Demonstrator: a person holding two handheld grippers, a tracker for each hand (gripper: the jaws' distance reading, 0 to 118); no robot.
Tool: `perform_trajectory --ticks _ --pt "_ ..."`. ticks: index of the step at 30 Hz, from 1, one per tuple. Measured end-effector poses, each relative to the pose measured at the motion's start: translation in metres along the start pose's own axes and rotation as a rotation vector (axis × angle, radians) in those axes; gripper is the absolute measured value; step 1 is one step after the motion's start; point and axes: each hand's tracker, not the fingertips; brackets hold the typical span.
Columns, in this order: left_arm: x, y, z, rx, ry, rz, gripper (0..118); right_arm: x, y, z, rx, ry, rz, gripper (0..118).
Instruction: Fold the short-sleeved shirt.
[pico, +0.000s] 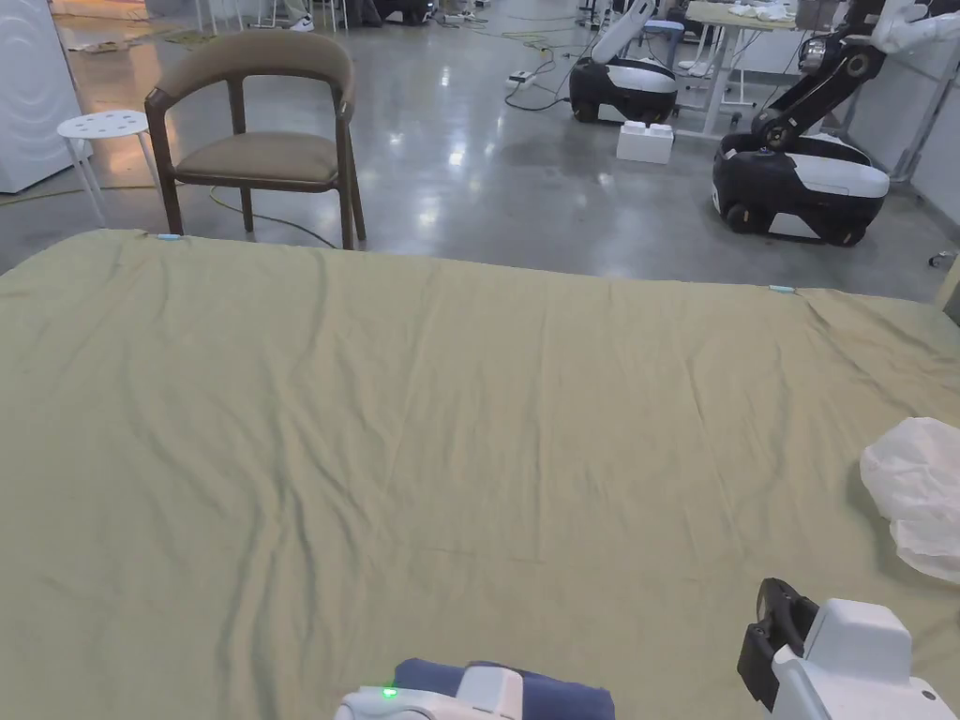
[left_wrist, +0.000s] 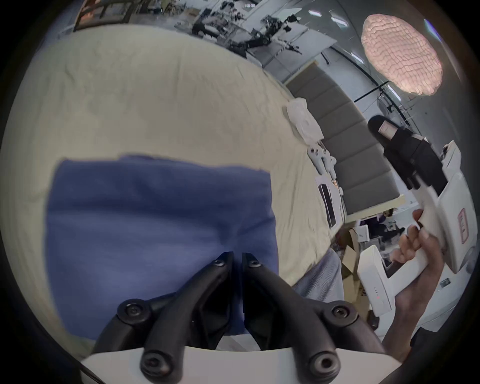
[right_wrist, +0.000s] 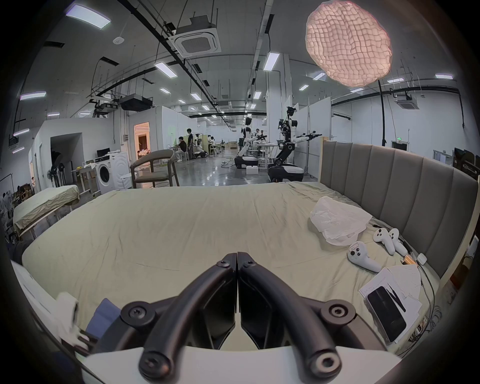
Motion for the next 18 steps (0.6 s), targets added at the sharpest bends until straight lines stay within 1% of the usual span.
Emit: perform_trajectory --ticks 5,9,14,16,18 --pt "-0.002 -0.011 -0.034 0.012 0.024 -0.005 6 -0.001 -0.001 0.000 -0.006 0.002 0.003 0" --pt "-0.004 -0.011 -0.034 0.063 0.037 -0.010 4 -0.001 0.001 0.000 -0.002 0.001 0.007 0" --pt "0.004 0.001 -0.001 0.112 0.028 -0.098 4 -0.002 0.007 0.000 0.015 0.002 0.011 0" --pt "0.006 0.011 0.022 0.190 0.031 -0.137 4 -0.005 0.011 -0.002 0.023 0.005 0.012 0" --pt "0.008 0.021 0.046 0.281 0.085 -0.192 4 -0.008 0.015 -0.004 0.037 0.010 0.012 0"
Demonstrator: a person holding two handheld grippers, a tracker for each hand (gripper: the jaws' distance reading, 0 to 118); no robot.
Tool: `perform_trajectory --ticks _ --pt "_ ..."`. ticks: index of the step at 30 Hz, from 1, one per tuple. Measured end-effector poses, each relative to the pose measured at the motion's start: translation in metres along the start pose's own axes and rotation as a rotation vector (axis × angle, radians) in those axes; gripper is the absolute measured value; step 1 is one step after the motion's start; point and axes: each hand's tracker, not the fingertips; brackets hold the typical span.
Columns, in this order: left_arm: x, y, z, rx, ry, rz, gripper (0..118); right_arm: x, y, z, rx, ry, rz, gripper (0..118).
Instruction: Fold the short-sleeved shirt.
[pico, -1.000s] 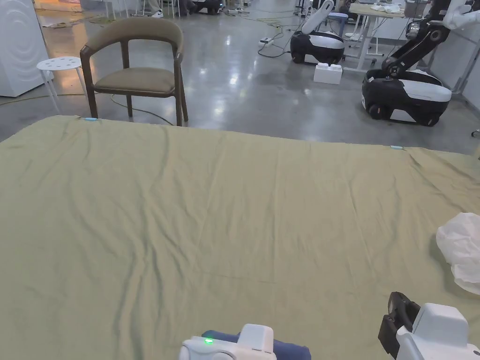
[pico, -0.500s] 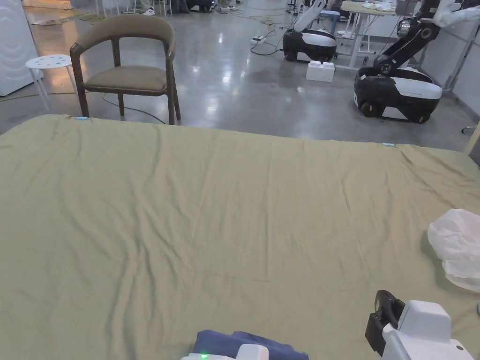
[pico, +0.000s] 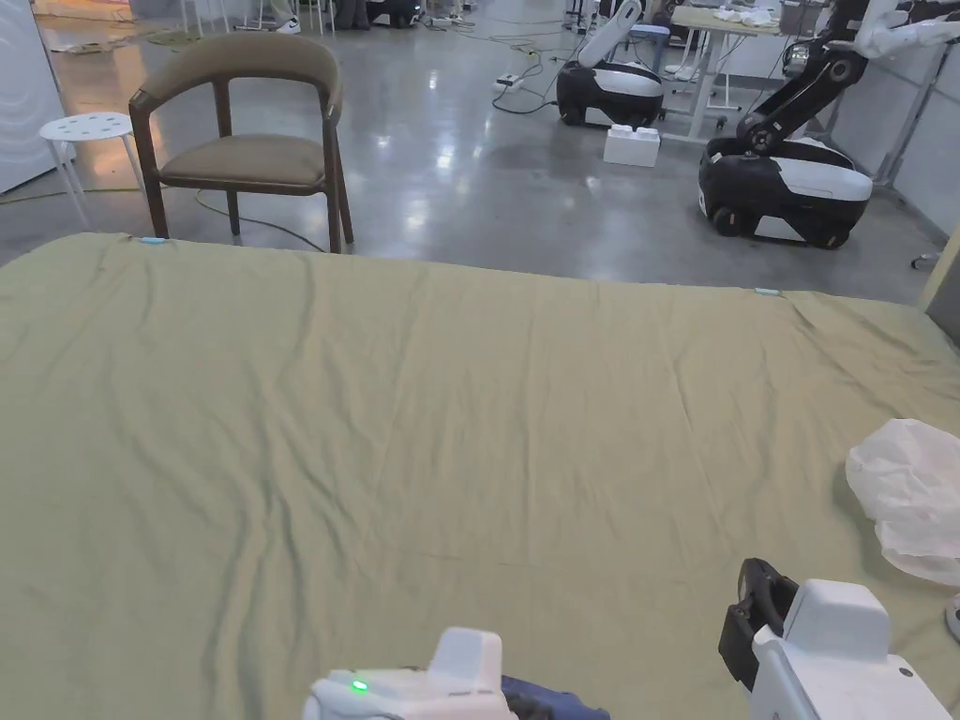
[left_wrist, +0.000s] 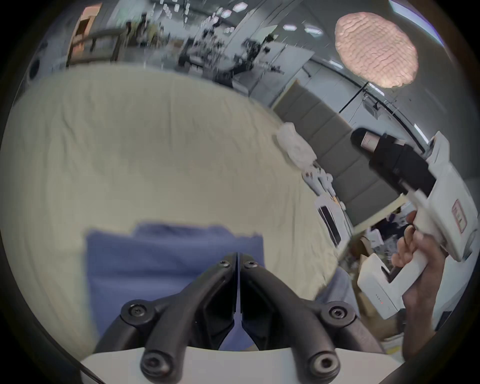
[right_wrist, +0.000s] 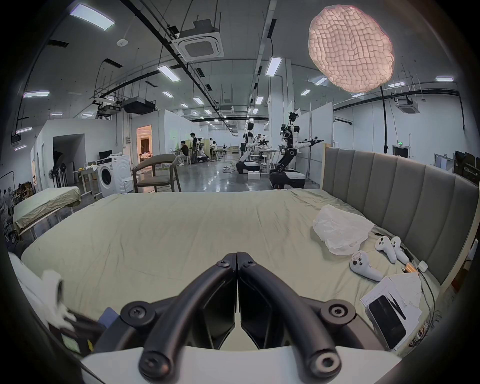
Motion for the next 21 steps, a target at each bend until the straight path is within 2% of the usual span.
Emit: perform_trajectory --ticks 4,8,16,18,21 --pt "-0.006 0.029 0.044 0.226 0.197 -0.138 1 -0.011 0.009 -0.004 0.038 0.007 0.004 0" --pt "-0.012 0.049 0.085 0.423 0.324 -0.179 0 -0.024 0.019 -0.008 0.078 0.014 0.010 0" --pt "-0.023 0.061 0.140 0.778 0.716 -0.292 0 -0.041 0.042 -0.005 0.187 0.003 0.025 0" --pt "-0.027 0.060 0.148 0.840 0.782 -0.298 0 -0.041 0.047 -0.001 0.223 -0.009 0.018 0" --pt "-0.031 0.053 0.161 0.901 0.795 -0.295 0 -0.041 0.054 0.006 0.267 -0.024 0.038 0"
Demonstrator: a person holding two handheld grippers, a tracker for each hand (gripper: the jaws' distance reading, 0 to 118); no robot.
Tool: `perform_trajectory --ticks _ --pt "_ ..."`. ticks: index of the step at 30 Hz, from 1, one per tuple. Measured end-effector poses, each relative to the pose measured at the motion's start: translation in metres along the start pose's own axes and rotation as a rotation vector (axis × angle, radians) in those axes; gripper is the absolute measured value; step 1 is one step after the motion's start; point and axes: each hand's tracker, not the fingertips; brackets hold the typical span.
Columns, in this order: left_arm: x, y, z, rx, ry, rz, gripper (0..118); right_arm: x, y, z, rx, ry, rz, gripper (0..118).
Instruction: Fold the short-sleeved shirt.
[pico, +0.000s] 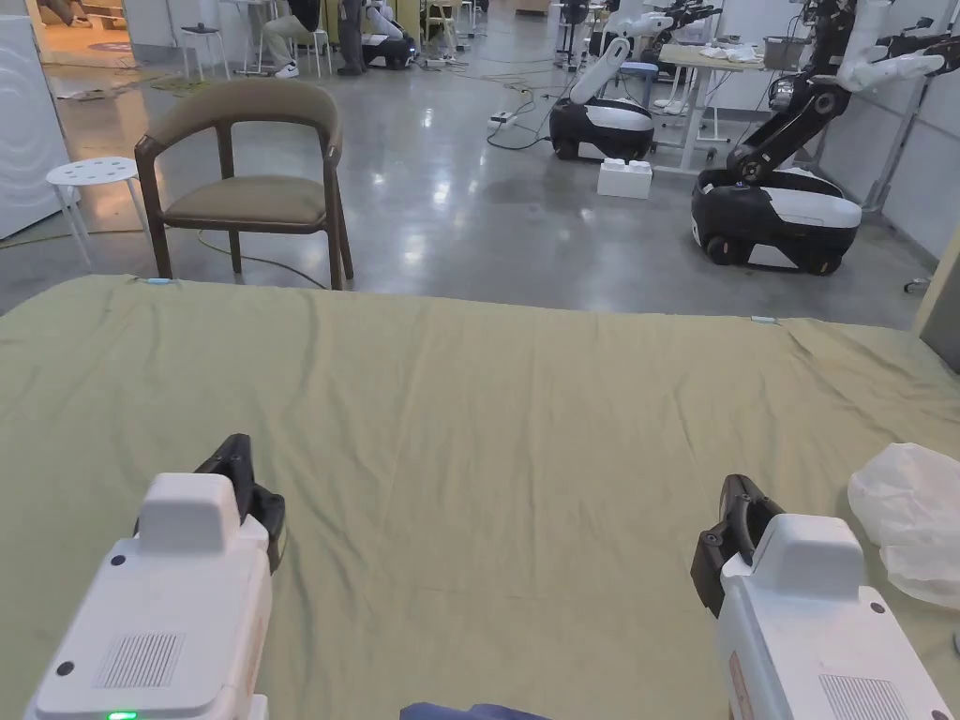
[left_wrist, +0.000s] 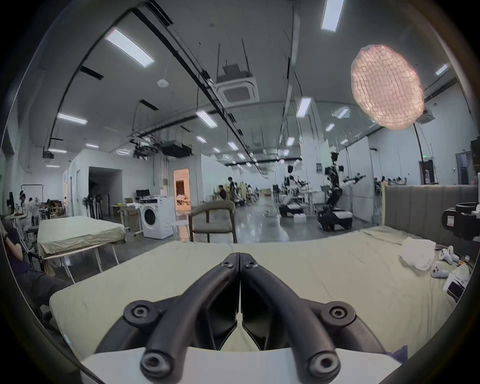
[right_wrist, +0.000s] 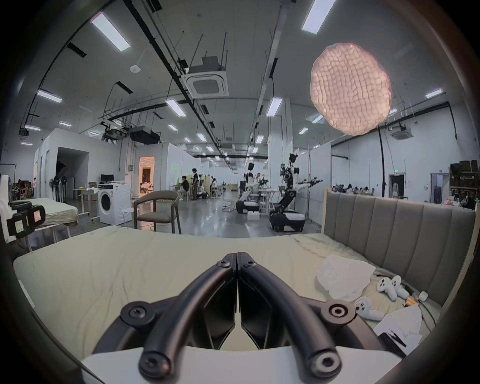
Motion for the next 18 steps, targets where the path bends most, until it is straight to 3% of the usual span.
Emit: perform_trajectory --ticks 6,14,18 --pt "-0.013 -0.008 0.002 -0.051 -0.012 0.017 0 -0.001 0.001 0.013 -0.027 0.033 0.006 0" --pt "-0.023 -0.049 0.013 -0.208 -0.059 0.050 0 -0.042 -0.090 0.068 -0.365 0.263 0.059 0" --pt "-0.026 -0.070 0.020 -0.287 -0.090 0.074 0 -0.062 -0.141 0.080 -0.505 0.289 0.076 0"
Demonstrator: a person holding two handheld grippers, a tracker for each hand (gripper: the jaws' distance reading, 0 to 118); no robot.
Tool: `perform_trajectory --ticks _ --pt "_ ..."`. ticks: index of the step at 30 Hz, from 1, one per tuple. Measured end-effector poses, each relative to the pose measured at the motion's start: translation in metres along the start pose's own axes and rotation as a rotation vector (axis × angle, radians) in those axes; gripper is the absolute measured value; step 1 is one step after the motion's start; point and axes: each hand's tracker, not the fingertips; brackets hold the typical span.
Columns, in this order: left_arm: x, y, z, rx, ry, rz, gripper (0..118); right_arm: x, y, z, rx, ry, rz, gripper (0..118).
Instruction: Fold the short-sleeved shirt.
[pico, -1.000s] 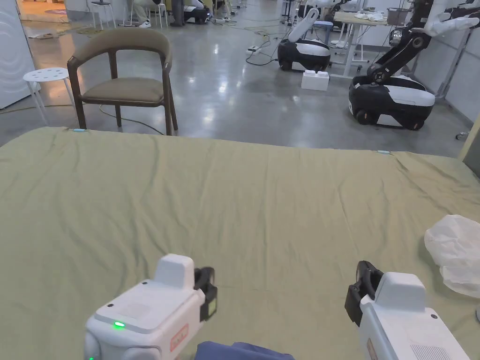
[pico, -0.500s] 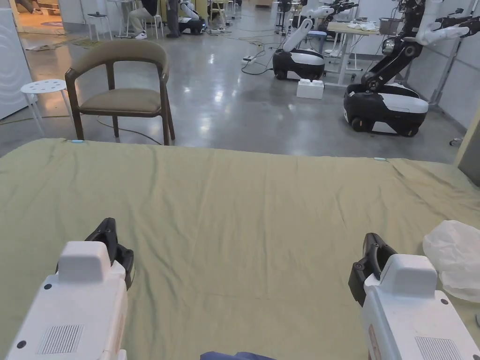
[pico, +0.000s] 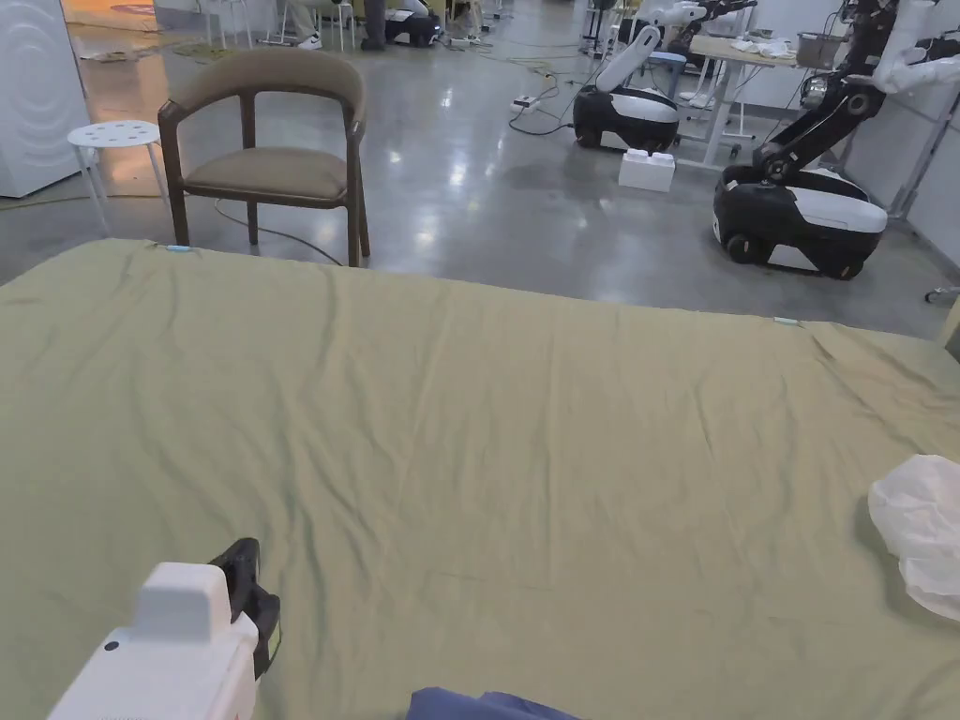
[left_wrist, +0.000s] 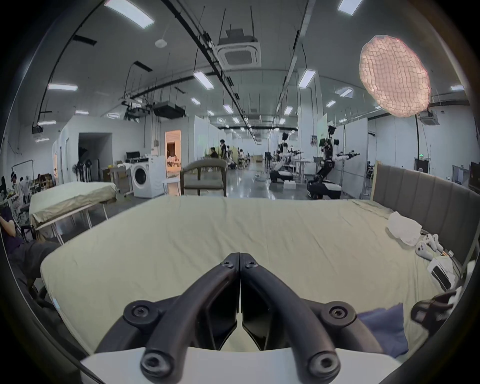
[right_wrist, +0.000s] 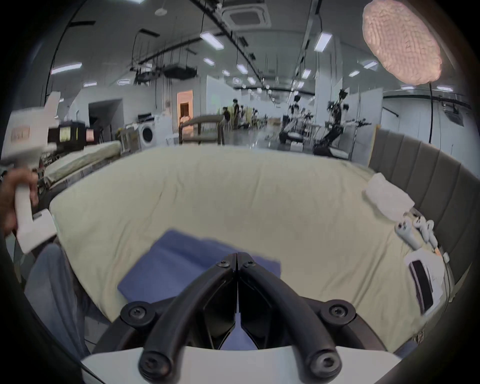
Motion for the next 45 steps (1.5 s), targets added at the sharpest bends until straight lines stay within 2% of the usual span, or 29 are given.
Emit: perform_trajectory --ticks 3,7,12,13,15,16,18,20,27,31,34,37,40,41,43,45 --pt "-0.002 -0.013 0.001 -0.050 -0.035 -0.008 0 -0.003 -0.018 -0.017 -0.029 -0.049 0.001 0" --pt "-0.003 -0.028 0.003 -0.123 -0.092 0.006 0 0.008 -0.029 -0.036 -0.017 -0.169 -0.031 0" --pt "-0.005 -0.046 -0.005 -0.255 -0.215 0.070 2 0.018 -0.033 -0.058 -0.064 -0.146 -0.062 0" --pt "-0.005 -0.050 -0.009 -0.289 -0.230 0.082 6 0.019 -0.034 -0.061 -0.071 -0.135 -0.060 0" --pt "-0.008 -0.059 -0.018 -0.378 -0.294 0.136 21 0.020 -0.037 -0.067 -0.088 -0.130 -0.056 0" --pt "-0.011 -0.063 -0.024 -0.442 -0.346 0.176 30 0.024 -0.038 -0.069 -0.101 -0.113 -0.075 0" --pt "-0.015 -0.071 -0.035 -0.536 -0.435 0.255 55 0.031 -0.041 -0.071 -0.103 -0.096 -0.116 0" --pt "-0.018 -0.081 -0.046 -0.616 -0.508 0.311 70 0.035 -0.041 -0.071 -0.104 -0.090 -0.117 0" --pt "-0.008 -0.107 -0.083 -0.750 -0.684 0.429 76 0.038 -0.048 -0.068 -0.091 -0.077 -0.117 0" --pt "0.007 -0.125 -0.111 -0.873 -0.755 0.487 76 0.037 -0.052 -0.067 -0.082 -0.081 -0.102 0" --pt "0.012 -0.137 -0.124 -0.896 -0.825 0.573 76 0.037 -0.053 -0.065 -0.077 -0.084 -0.078 0" --pt "0.020 -0.141 -0.130 -0.939 -0.899 0.651 73 0.039 -0.053 -0.063 -0.081 -0.080 -0.087 0" --pt "0.032 -0.143 -0.128 -0.953 -0.915 0.559 63 0.041 -0.054 -0.062 -0.085 -0.078 -0.112 0" --pt "0.033 -0.144 -0.128 -0.939 -0.912 0.533 50 0.041 -0.054 -0.063 -0.086 -0.078 -0.116 0" --pt "0.032 -0.150 -0.129 -0.944 -0.907 0.571 39 0.042 -0.055 -0.063 -0.088 -0.078 -0.121 0" --pt "0.028 -0.156 -0.132 -0.962 -0.932 0.681 30 0.042 -0.054 -0.063 -0.089 -0.076 -0.122 0"
